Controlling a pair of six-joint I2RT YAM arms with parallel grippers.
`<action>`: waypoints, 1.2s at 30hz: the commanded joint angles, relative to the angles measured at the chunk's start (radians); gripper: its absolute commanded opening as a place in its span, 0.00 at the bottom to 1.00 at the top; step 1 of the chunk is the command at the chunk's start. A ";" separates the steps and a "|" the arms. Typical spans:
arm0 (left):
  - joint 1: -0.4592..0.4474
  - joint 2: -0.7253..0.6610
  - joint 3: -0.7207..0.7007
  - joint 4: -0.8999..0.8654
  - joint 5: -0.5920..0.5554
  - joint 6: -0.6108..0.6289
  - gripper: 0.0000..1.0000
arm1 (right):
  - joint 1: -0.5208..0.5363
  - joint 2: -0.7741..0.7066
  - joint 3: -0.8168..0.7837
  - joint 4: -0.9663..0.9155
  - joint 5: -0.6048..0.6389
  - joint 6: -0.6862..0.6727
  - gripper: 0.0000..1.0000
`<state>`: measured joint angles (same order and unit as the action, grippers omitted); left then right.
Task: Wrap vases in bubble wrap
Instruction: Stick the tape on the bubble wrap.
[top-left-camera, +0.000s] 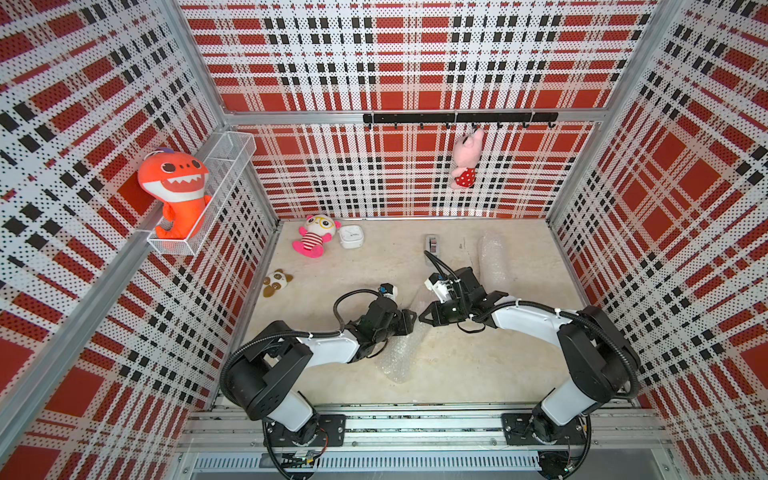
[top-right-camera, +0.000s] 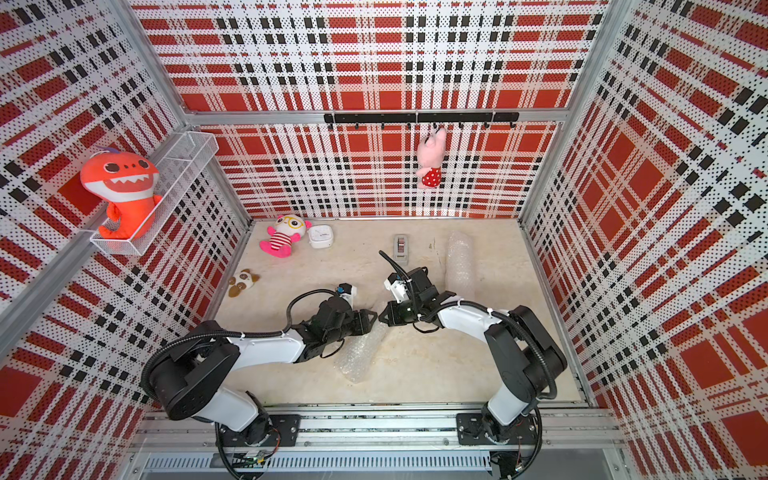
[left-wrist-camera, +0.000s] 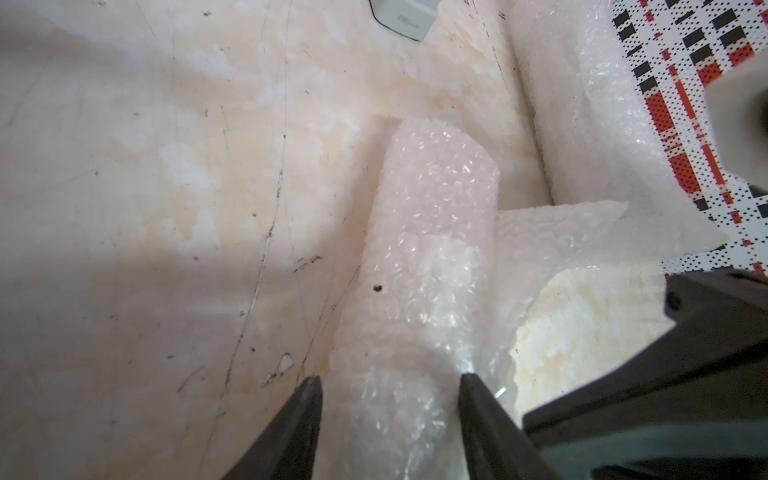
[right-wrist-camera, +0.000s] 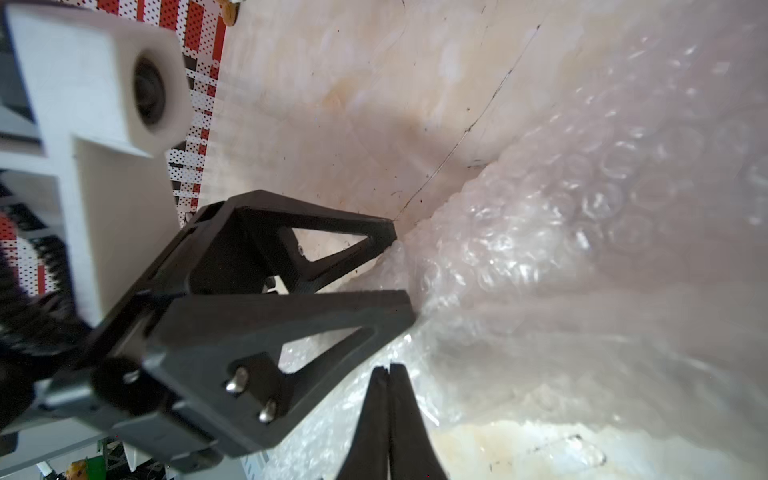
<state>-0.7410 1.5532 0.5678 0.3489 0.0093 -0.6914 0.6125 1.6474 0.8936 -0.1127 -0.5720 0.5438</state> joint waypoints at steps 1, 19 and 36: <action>-0.014 0.029 -0.033 -0.156 -0.002 0.023 0.55 | 0.006 0.058 0.003 0.048 0.015 0.017 0.00; -0.005 -0.022 -0.041 -0.149 0.000 0.021 0.54 | 0.006 0.079 -0.033 0.095 -0.003 -0.012 0.00; 0.037 0.005 -0.016 0.038 0.055 0.026 0.59 | 0.006 0.069 -0.037 0.061 0.033 -0.045 0.00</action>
<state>-0.7021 1.5375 0.5579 0.3454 0.0418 -0.6857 0.6125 1.7035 0.8719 0.0204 -0.5934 0.5282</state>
